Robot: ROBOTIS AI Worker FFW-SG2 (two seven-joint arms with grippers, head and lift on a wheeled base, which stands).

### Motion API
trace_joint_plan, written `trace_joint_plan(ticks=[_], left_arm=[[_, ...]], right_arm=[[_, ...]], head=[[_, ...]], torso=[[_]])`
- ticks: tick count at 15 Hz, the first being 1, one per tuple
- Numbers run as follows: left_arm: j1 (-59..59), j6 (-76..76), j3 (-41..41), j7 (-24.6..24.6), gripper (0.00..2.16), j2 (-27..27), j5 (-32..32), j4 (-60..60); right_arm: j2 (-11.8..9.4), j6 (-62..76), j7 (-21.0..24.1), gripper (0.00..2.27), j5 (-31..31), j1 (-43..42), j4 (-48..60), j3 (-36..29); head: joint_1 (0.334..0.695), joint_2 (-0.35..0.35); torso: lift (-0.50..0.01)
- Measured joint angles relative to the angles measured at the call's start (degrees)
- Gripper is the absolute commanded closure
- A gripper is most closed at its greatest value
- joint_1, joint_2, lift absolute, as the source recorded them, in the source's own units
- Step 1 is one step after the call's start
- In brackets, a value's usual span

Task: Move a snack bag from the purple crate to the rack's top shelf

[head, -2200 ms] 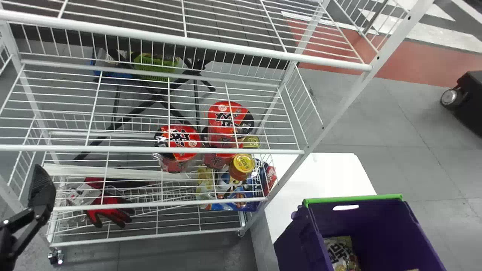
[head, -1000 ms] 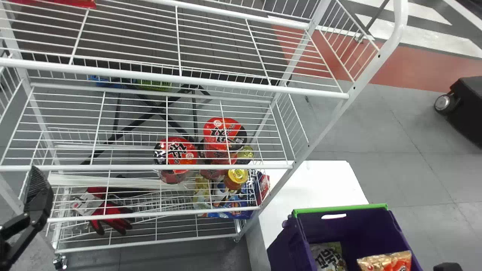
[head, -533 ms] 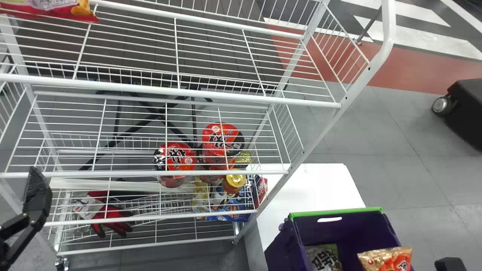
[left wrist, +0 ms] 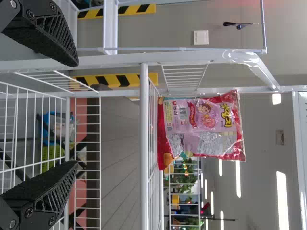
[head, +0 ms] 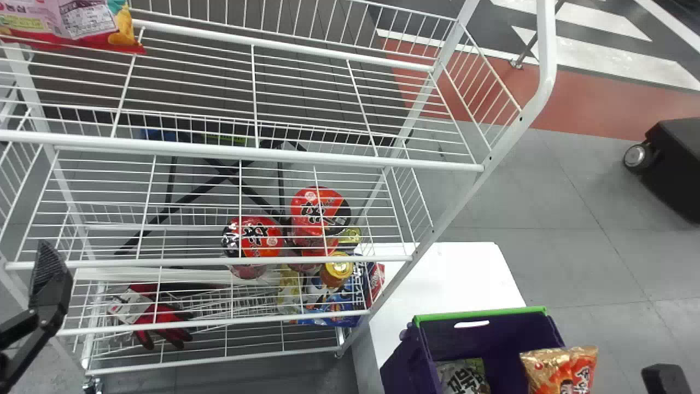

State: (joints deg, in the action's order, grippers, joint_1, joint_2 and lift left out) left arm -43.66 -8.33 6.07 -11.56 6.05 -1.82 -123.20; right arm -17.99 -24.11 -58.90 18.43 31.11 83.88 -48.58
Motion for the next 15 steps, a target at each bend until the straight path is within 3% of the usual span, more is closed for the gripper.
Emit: trace_joint_plan(ticks=[15], left_arm=[[-0.37,0.2,-0.36,-0.04,0.08,-0.08,-0.38,0.13]], right_arm=[[2.1,-1.75,-2.4,2.13,-2.83,-0.03,5.06,-0.88]], head=[[0.695,-0.35]], torso=[[-0.127]])
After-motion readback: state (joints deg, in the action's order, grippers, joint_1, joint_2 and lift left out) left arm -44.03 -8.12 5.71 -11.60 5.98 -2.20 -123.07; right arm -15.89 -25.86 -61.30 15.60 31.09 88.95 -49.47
